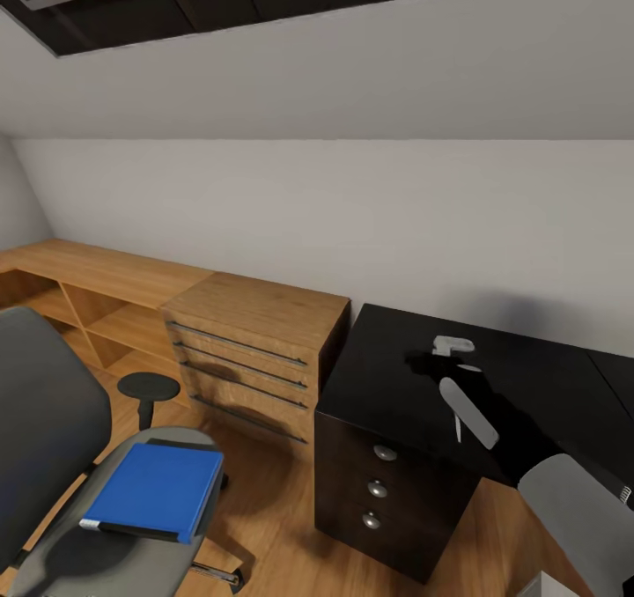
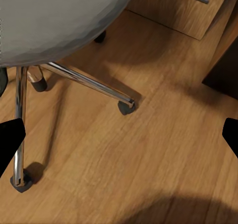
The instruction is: In the bedroom, organize the workspace by keeping the computer under the desk, ensuring the monitor is on the desk, placing the keyboard on the desk next to the monitor, placing the mouse on the desk next to the keyboard, moving the folder from the swivel chair onto the desk next to the mouse, stacking the notebook on top of the folder with the pen on top of the notebook, and positioning the swivel chair next to the desk.
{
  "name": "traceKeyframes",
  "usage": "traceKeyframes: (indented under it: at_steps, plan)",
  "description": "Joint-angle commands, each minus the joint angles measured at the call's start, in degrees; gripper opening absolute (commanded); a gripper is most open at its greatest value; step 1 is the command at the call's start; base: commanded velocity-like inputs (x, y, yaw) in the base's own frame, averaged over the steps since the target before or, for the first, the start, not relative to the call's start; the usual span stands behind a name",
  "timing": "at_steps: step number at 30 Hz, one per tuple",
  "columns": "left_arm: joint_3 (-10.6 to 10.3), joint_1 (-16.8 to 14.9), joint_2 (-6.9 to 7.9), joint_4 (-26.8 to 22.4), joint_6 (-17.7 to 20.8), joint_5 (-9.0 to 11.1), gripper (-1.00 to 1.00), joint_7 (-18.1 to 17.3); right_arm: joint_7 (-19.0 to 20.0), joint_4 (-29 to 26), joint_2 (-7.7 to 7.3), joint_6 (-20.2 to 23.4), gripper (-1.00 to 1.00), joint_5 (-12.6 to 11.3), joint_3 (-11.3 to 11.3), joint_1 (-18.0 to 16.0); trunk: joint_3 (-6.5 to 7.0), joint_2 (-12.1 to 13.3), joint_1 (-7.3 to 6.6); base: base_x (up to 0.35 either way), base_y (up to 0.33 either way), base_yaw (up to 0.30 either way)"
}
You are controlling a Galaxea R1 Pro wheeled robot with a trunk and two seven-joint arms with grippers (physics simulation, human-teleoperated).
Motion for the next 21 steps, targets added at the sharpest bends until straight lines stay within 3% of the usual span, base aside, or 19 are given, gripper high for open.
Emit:
traceKeyframes:
  at_steps: [1, 7, 15, 19, 21]
  plan:
    - [0.5, 0.0, 0.01, 0.0, -0.2, -0.5, 1.0, -0.1, -0.6, -1.4, -0.08, 0.1, 1.0, -0.5, 0.3, 0.1, -0.09, 0.0, 0.0, 0.0, 0.0, 0.059]
    - [0.5, 0.0, 0.09, 0.0, -0.2, -0.4, 1.0, -0.1, -1.0, -6.1, 0.01, 0.2, 1.0, -0.6, 1.4, 1.9, -0.4, 0.0, 0.0, 0.0, 0.0, 0.138]
    - [0.5, 0.0, 0.11, 0.0, -0.2, -0.4, 1.0, -0.1, -0.8, -6.9, 0.02, -0.2, 1.0, -0.7, 3.0, 4.1, -0.91, 0.0, 0.0, 0.0, 0.0, 0.195]
    - [0.5, 0.0, 0.11, 0.0, -0.2, -0.4, 1.0, 0.0, -0.7, -6.9, 0.08, -0.4, 1.0, -0.7, 5.0, 5.3, -1.17, 0.0, 0.0, 0.0, 0.0, 0.206]
    - [0.5, 0.0, 0.11, 0.0, -0.2, -0.4, 1.0, 0.0, -0.7, -6.9, 0.1, -0.7, 1.0, -0.7, 7.1, 5.6, -1.3, 0.0, 0.0, 0.0, 0.0, 0.207]
